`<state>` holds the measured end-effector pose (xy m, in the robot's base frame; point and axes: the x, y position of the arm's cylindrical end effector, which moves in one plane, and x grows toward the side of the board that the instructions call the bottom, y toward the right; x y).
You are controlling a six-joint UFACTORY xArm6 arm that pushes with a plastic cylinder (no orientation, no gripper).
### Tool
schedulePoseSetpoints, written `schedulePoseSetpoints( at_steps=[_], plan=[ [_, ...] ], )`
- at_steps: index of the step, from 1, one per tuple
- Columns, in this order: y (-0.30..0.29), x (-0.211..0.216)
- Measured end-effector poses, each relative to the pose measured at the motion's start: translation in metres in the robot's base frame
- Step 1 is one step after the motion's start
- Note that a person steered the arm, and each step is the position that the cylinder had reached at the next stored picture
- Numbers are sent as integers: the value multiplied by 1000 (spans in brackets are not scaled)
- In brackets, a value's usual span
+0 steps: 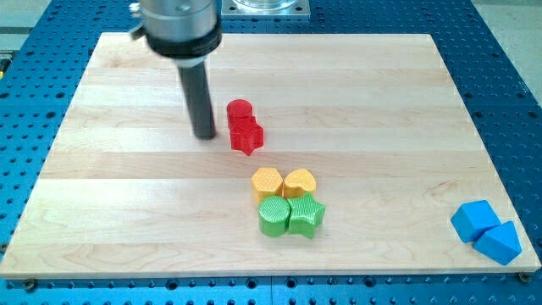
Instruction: Slightly move the red and red circle towards right
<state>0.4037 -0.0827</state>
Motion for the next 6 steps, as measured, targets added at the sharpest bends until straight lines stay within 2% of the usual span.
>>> schedulePoseSetpoints(
  at_steps=[4,5,6],
  plan=[
    [24,-5],
    [14,-5],
    [-30,0]
  ],
)
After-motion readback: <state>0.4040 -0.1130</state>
